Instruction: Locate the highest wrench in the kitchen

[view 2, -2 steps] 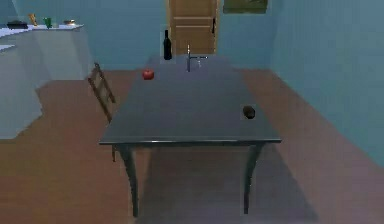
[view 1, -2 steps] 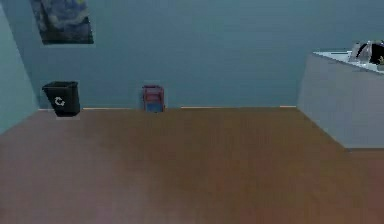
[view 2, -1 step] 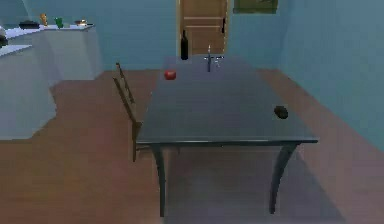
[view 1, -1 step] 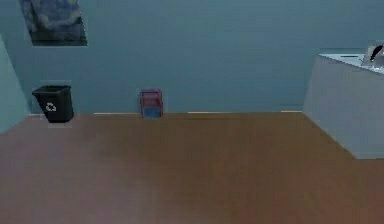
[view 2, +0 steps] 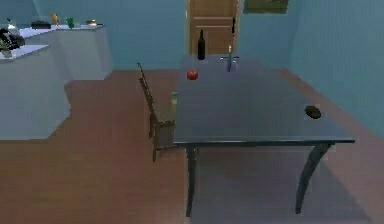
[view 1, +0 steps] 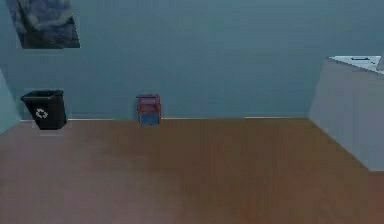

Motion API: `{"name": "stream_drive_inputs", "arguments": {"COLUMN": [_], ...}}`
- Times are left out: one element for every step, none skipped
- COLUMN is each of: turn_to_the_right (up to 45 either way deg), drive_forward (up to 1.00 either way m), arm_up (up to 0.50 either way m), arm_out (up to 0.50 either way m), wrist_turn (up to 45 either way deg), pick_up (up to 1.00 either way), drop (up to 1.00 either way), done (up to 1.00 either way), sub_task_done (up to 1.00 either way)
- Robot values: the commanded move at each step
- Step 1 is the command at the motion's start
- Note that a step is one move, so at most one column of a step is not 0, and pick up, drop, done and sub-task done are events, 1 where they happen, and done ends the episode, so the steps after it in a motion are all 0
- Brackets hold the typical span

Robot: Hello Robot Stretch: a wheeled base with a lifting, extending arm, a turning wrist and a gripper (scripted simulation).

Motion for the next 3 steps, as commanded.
{"name": "stream_drive_inputs", "arguments": {"turn_to_the_right": [36.0, 0.0, 0.0], "drive_forward": [0.00, 1.00, 1.00], "arm_up": [0.00, 0.00, 0.00], "arm_out": [0.00, 0.00, 0.00], "wrist_turn": [0.0, 0.0, 0.0], "pick_up": [0.00, 0.00, 0.00], "drop": [0.00, 0.00, 0.00], "done": [0.00, 0.00, 0.00], "sub_task_done": [0.00, 0.00, 0.00]}}
